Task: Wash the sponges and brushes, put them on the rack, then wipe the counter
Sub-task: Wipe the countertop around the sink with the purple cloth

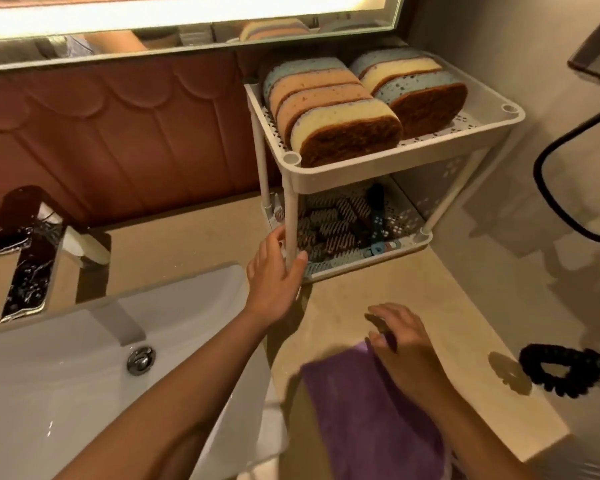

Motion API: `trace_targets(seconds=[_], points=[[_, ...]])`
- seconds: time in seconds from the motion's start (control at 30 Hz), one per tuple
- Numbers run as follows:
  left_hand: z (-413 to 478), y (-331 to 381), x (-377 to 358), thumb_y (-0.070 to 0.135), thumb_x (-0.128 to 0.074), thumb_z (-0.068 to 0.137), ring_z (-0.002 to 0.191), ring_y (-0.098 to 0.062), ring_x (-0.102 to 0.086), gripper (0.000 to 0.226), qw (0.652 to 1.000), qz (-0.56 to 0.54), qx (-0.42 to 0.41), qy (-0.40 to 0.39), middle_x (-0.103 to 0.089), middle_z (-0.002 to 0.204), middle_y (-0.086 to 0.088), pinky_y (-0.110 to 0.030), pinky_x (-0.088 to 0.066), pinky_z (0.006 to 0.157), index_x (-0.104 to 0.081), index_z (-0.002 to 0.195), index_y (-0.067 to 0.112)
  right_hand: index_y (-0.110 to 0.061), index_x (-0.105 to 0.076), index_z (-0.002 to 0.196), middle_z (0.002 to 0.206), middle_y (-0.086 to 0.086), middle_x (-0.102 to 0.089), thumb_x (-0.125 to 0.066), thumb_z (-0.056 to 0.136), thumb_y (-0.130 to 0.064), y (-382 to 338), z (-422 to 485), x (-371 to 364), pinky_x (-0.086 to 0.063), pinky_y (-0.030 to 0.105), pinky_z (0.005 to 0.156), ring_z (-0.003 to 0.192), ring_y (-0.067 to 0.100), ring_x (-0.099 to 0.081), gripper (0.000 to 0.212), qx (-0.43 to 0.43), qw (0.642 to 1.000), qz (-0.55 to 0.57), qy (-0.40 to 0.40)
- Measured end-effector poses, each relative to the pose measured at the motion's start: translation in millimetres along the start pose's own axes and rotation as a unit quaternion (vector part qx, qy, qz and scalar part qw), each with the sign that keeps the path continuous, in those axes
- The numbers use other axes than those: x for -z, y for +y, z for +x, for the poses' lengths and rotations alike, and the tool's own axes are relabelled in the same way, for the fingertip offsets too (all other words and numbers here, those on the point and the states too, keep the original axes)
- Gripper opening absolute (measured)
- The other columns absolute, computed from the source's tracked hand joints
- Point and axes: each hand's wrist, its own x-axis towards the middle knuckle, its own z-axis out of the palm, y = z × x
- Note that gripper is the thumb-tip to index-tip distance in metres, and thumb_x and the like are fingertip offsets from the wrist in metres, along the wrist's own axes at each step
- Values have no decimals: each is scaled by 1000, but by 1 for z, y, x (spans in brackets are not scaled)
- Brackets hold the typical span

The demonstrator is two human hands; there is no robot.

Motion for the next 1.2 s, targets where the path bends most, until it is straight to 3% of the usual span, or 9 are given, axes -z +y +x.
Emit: trace_targets(seconds=[0.1,0.17,0.27,0.47,0.6,0.7,0.87,1.03,1.2], points=[[-36,-4,1,26,-45,96,133,-24,-33,50,996,-35,77,-2,-31,146,-9,-42,-27,112,-27,141,14,-16,-57,125,133,11,-55,-45,79,-33,12,-46,-18,-43,38,96,122,31,-50,51,43,984,-169,-17],[-65,-8,-6,18,-45,95,129,-25,-36,43,994,-21,104,-16,-35,140,-12,-30,-29,108,-35,136,9,-16,-49,131,137,14,-50,-41,80,-41,21,-67,-29,-37,41,99,128,32,-41,57,60,965,-250,-42],[-108,-12,-20,14,-44,91,121,-26,-43,37,997,25,45,-65,-46,129,-14,-15,-26,94,-46,126,3,-14,-45,135,140,16,-47,-38,82,-46,32,-83,-43,-25,42,104,130,33,-40,62,69,947,-311,-45],[-177,-16,-61,29,-28,100,139,-18,-31,47,985,70,-44,-154,-34,150,-11,-34,-17,118,-32,143,9,-10,-54,131,135,19,-53,-40,84,-37,35,-89,-51,-22,41,107,123,36,-53,56,81,940,-333,2],[-187,-37,-72,41,-18,100,124,-30,-49,57,974,147,-41,-165,-52,135,-19,-50,-36,99,-37,136,1,-13,-50,135,138,19,-50,-21,98,-38,32,-87,-57,-20,45,109,128,37,-47,53,85,941,-324,39],[-170,-48,-68,34,-19,98,121,-28,-55,55,954,256,-37,-152,-56,132,-17,-39,-40,99,-49,130,0,-13,-47,137,141,19,-46,-13,100,-36,23,-69,-68,-21,47,110,131,37,-43,55,93,944,-314,40],[-129,-57,-37,32,-17,100,147,-18,3,57,927,341,-10,-155,4,159,-6,-29,4,115,1,149,11,-14,-44,139,142,21,-45,-3,99,-38,-11,-28,-95,-20,46,109,133,37,-41,62,87,944,-315,36],[-99,-77,-15,42,4,92,146,-15,8,63,896,414,-46,-152,8,159,-4,-32,5,116,7,149,15,-12,-50,135,138,24,-48,-16,100,-36,-33,0,-117,-36,49,107,130,38,-44,54,73,953,-287,60],[-76,-78,-9,38,-11,100,145,-13,12,57,889,412,-40,-196,12,158,-1,-31,6,116,10,148,17,-14,-52,134,138,22,-49,-34,94,-36,-37,15,-123,-39,51,105,130,36,-45,48,64,956,-273,84]])
